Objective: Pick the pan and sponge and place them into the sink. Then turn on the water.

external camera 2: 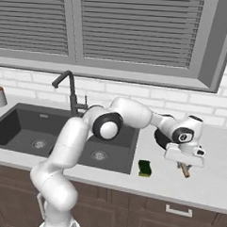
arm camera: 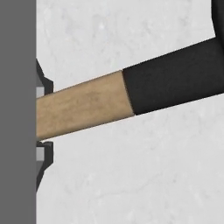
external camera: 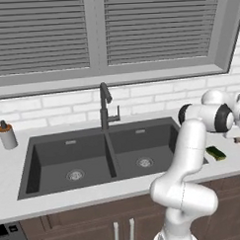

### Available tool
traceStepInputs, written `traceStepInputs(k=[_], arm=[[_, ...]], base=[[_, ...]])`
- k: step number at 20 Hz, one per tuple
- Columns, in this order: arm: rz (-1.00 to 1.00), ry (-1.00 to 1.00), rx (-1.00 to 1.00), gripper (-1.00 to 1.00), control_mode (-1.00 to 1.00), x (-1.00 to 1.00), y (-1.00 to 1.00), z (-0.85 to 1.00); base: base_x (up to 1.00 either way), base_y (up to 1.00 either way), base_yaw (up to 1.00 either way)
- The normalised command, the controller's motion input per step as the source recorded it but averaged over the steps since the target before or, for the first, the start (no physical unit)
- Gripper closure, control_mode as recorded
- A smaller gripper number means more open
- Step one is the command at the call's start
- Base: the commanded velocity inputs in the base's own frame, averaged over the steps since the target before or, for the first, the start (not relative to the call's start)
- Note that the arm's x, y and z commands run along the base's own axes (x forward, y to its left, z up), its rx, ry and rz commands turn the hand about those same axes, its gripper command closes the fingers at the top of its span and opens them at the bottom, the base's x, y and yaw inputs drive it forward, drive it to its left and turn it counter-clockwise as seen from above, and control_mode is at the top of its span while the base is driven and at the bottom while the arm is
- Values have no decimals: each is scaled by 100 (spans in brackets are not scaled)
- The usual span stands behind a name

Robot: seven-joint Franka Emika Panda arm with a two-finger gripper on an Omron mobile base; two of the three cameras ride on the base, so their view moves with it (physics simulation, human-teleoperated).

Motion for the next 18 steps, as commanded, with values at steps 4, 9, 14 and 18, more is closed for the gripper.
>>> traceStepInputs(k=[4, 9, 14, 18], arm=[[0, 0, 0, 100, -100, 1, 92, -44], [0, -2, 1, 100, -100, 19, 89, -12], [0, -16, 5, 100, -100, 23, 71, 27], [0, -19, 12, 100, -100, 2, 29, 77]], base=[[0, 0, 0], [0, 0, 0], [0, 0, 0], [0, 0, 0]])
